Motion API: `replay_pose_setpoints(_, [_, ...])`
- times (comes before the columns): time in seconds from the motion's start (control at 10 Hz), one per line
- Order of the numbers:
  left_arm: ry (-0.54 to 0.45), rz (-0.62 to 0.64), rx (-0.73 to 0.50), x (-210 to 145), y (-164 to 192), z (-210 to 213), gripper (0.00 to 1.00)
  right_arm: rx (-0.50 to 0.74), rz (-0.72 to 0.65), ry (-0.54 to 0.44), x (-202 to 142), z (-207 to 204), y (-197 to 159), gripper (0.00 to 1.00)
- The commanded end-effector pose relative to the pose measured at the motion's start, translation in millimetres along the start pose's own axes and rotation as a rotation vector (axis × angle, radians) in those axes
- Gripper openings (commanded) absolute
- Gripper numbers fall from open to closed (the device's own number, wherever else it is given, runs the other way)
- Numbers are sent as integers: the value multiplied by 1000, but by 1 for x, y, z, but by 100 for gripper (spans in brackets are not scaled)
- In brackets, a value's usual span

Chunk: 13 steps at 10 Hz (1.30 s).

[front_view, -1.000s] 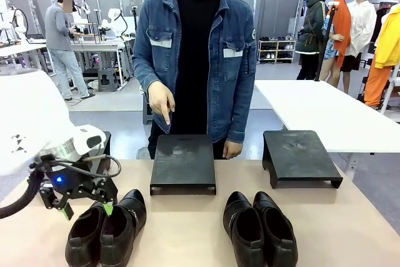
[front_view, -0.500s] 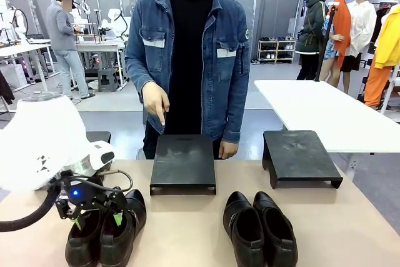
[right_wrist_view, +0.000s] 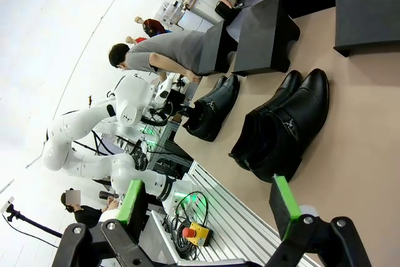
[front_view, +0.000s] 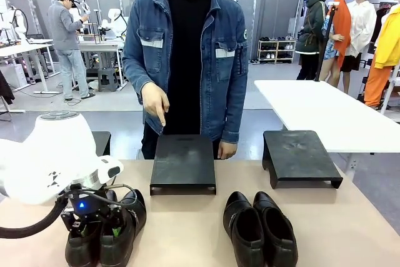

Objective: Place the shoes on the stand as instructed by the person.
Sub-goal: Pick up one pair of Shoes and place it on the Shoes Stand indicated by the person.

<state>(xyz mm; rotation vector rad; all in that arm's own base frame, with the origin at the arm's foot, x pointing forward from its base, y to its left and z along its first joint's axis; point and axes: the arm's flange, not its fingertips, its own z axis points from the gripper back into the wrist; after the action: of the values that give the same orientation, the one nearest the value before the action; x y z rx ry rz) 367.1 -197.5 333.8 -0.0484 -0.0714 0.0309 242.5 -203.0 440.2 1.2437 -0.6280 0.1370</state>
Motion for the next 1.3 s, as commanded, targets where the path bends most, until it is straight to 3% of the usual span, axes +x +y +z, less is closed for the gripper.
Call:
replay_pose_setpoints(0.0, [-16,27,17,-27,9,-8,38,6,21,1,-1,3,0,100])
replay_pose_setpoints(0.1, [-7,34,14,-27,11,-10,0,6,21,1,-1,3,0,100])
replay_pose_setpoints(0.8, [-24,28,19,-26,8,7,0,6,21,1,-1,3,0,100])
replay_pose_setpoints(1.2, [-107,-32,-50,-22,-13,90,0,6,21,1,-1,3,0,100])
